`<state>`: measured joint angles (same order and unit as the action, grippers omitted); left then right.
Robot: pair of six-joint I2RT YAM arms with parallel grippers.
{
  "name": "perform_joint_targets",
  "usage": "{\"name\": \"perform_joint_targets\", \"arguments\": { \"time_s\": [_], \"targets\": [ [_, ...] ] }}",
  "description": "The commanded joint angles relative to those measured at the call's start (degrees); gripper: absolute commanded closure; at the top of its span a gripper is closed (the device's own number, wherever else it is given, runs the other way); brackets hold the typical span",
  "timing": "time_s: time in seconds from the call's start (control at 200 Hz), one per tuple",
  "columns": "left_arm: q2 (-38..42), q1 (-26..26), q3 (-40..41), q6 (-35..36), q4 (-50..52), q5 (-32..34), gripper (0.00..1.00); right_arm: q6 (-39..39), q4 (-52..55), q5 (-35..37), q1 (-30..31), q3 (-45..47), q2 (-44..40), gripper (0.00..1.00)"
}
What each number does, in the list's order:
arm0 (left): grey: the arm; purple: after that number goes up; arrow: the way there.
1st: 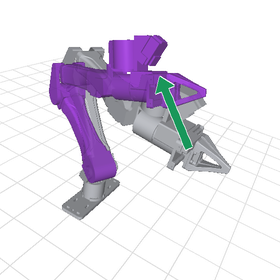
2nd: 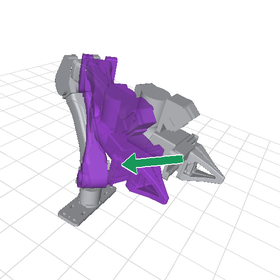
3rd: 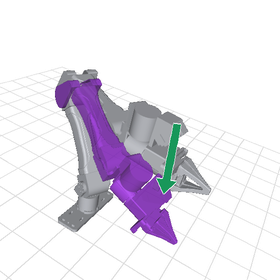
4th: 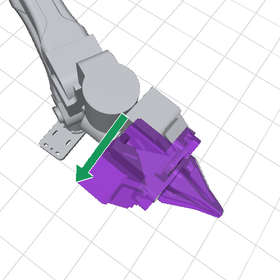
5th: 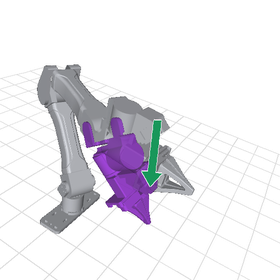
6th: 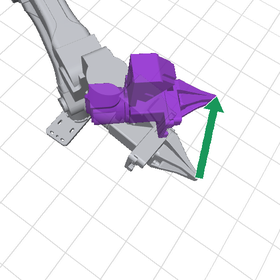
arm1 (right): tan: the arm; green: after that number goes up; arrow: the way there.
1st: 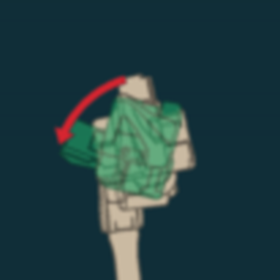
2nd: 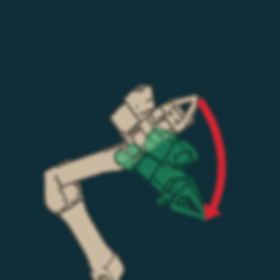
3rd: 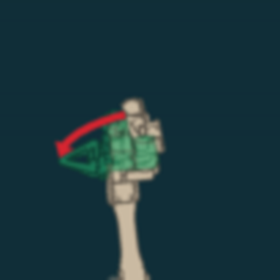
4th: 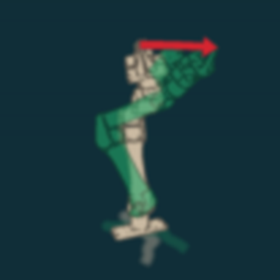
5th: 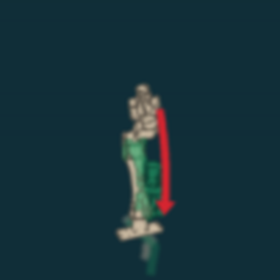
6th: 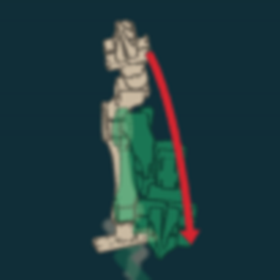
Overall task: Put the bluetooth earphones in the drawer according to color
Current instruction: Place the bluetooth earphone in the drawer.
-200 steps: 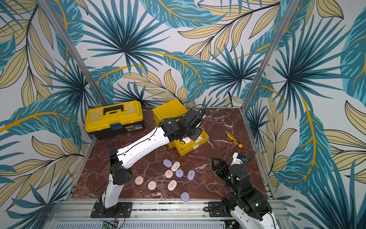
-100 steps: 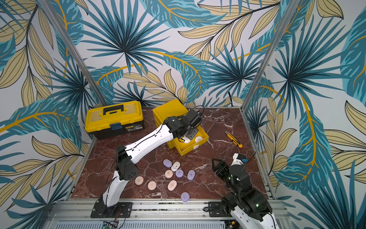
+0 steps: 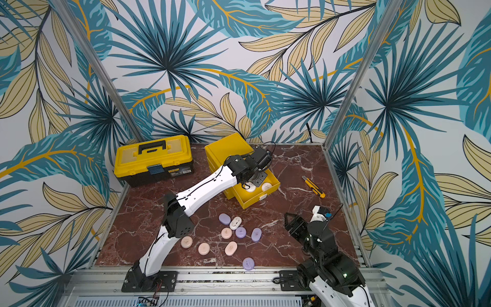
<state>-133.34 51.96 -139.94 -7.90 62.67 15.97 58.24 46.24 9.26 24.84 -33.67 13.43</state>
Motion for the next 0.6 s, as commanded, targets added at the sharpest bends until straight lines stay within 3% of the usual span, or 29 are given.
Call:
{"name": "perform_joint_targets", "arguments": {
  "time_s": [0.0,0.281,0.591],
  "targets": [
    [-0.2,-0.3,-2.7,0.4,0.4,-0.7,0.55,-0.3,0.8,1.1,-0.2,-0.1,-0.2,0.21],
    [-1.0,-0.5,-3.2,0.5,0.6,-0.9,0.52,-0.4,0.8,1.1,-0.1,-0.1,-0.1,0.21],
    [-1.0,-0.6,-3.5,0.4,0.7,-1.1,0.41,-0.2,0.8,1.0,-0.1,-0.1,-0.1,0.21]
  ]
}}
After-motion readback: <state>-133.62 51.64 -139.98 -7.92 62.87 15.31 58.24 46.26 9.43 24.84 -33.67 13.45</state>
